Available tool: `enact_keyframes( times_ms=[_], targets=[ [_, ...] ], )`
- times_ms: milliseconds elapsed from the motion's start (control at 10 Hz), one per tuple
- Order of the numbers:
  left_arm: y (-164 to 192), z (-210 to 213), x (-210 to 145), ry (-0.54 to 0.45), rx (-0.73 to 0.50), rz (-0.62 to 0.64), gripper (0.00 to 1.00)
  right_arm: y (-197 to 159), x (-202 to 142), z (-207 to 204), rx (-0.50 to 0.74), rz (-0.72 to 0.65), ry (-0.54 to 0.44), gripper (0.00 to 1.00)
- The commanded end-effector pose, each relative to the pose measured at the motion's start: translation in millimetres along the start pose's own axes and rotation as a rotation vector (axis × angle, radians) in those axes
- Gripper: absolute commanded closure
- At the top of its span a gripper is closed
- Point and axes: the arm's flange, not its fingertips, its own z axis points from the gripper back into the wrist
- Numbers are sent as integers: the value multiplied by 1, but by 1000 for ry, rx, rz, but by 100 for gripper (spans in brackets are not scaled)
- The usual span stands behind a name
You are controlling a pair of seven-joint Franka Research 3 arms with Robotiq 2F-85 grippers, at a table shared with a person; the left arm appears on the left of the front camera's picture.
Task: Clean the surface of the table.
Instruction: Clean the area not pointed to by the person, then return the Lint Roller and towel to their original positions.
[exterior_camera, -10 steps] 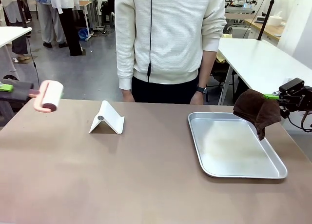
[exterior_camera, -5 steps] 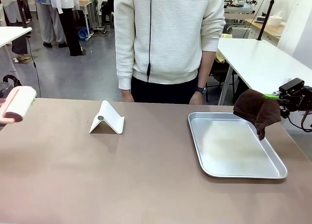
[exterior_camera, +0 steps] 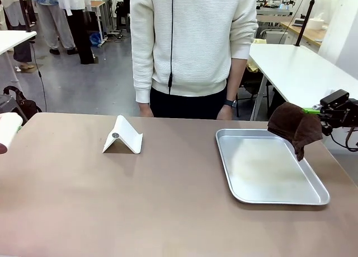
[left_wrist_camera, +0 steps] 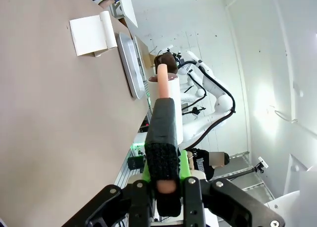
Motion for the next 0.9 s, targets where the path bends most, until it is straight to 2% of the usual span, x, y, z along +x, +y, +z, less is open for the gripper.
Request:
enact_keyframes(
  times_ms=[0, 800],
  targets=[
    [-4, -4, 3, 10, 2, -7, 78, 7, -3, -2, 3, -17, 1, 91],
    [-4, -4, 3, 10, 2, -7, 78, 7, -3, -2, 3, -17, 1, 91]
  ],
)
